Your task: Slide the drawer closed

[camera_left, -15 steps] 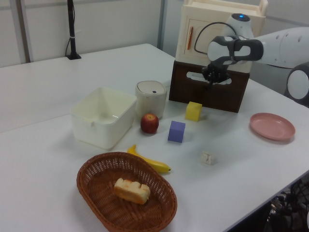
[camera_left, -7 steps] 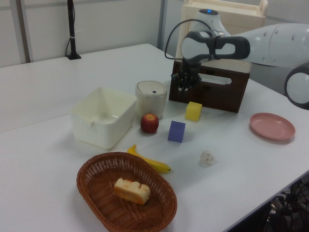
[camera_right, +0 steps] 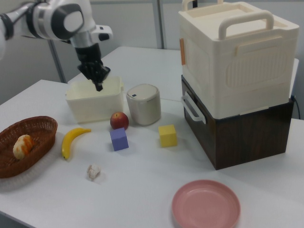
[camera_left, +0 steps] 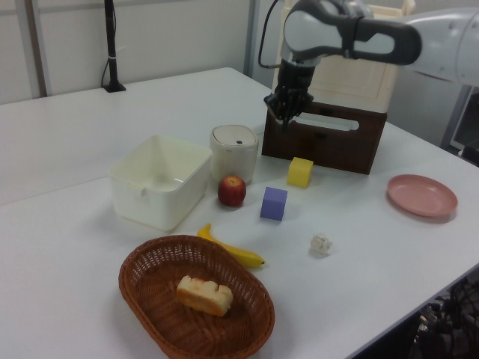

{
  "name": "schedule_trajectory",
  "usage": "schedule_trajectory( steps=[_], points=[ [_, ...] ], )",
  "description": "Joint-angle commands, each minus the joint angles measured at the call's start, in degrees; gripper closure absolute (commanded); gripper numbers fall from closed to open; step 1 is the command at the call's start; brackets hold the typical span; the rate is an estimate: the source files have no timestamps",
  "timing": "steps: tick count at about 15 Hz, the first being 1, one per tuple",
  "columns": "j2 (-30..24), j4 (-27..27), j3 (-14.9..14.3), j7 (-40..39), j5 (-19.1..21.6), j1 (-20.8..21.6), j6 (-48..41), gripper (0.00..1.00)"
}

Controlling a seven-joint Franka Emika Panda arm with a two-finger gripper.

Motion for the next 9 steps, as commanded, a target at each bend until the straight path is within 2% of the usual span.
schedule_trajectory(
  steps=[1, 3, 4, 5, 6, 9],
  points=[
    [-6.0, -5.7, -1.0, -4.5, 0.0, 0.4, -2.9, 0.95],
    [-7.7, -7.2, -1.5, -4.7, 0.1, 1.2, -2.9, 0.85],
    [-7.8, -7.5, -2.6, -4.4, 0.1, 1.6, -2.9, 0.72],
    [-7.8, -7.5, -3.0, -4.4, 0.1, 1.8, -2.9, 0.34],
    [-7.8, -7.5, -3.1, -4.4, -0.1, 1.8, -2.6, 0.0],
    [-9.0, -7.3, -4.1, -4.0, 0.1, 1.7, -2.9, 0.0]
  ],
)
